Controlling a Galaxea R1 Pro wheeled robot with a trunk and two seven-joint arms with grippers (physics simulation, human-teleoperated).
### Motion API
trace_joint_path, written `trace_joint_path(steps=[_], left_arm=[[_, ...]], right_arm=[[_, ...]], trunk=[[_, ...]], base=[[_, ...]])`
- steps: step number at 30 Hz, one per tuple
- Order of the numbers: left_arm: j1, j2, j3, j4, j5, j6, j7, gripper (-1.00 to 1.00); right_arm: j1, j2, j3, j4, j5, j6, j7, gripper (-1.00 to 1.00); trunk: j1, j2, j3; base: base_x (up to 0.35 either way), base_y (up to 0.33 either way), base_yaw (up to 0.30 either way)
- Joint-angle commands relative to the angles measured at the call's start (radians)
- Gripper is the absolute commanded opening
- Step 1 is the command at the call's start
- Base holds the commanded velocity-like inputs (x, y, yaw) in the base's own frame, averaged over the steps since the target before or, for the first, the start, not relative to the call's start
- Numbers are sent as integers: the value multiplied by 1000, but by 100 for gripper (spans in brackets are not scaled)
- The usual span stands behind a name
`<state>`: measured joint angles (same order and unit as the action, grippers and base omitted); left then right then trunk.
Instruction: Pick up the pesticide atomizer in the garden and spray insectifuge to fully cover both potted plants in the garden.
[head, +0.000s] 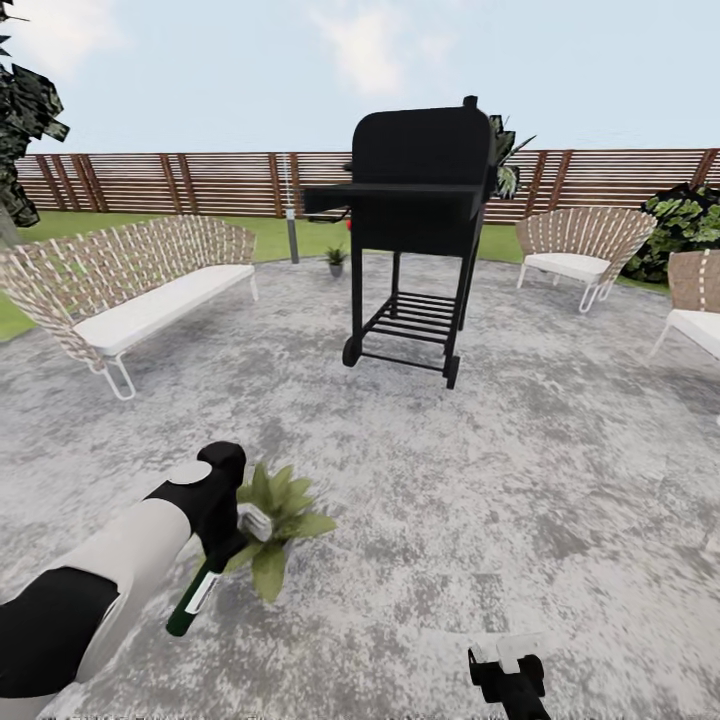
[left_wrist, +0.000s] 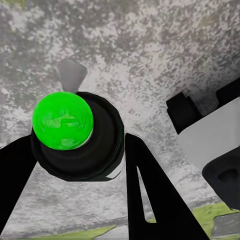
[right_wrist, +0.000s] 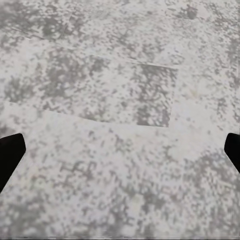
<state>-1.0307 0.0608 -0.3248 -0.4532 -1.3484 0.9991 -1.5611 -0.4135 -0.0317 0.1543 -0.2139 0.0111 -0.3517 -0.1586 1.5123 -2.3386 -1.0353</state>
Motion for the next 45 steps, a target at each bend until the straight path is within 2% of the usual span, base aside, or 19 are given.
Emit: trace_joint_path(steps=[1,5,11,15,19,23,24,26,28,34,40,45], left_arm=[[0,2,-4,0,-6,10,-10,-100],[5,6,-4,9,-7,10,-10,-100],[65,11,-1,8,-6,10,-10,-100],[73,10,6,6,3,12,-10,-100],[76,11,71,4,-1,13,-10,-100],[112,12,108,7,3,13,-10,-100],[124,8,133,7,4,13,4,-100],[134,0,210,-3,6,12,38,-100],[135,-3,253,-9,5,12,48,-100],[133,-5,264,-10,5,13,49,-100],[136,7,265,-7,3,12,49,-100],[136,6,264,-7,3,12,49,-100]], right_arm=[[-1,0,8,1,1,-1,-9,100],[-1,0,8,1,1,-2,-9,100],[-1,0,8,1,1,-2,-9,100],[-1,0,8,1,1,-2,-9,100],[-1,0,8,1,1,-1,-9,100],[-1,0,8,1,1,-1,-9,100],[-1,0,8,1,1,-1,-9,100],[-1,0,9,1,2,0,-9,100],[-1,0,9,1,3,0,-9,100],[-1,0,9,1,3,-1,-9,100],[-1,0,8,1,1,-1,-9,100],[-1,0,8,1,0,-1,-9,100]], trunk=[[0,0,-1],[0,0,-1],[0,0,-1],[0,0,-1],[0,0,-1],[0,0,-1],[0,0,-1],[0,0,-1],[0,0,-1],[0,0,-1],[0,0,-1],[0,0,-1]], base=[[-183,179,0],[-202,149,0],[-32,23,0],[-2,1,0],[0,0,0],[0,0,0],[0,0,0],[0,0,0],[0,0,0],[0,0,0],[8,0,0],[243,91,0]])
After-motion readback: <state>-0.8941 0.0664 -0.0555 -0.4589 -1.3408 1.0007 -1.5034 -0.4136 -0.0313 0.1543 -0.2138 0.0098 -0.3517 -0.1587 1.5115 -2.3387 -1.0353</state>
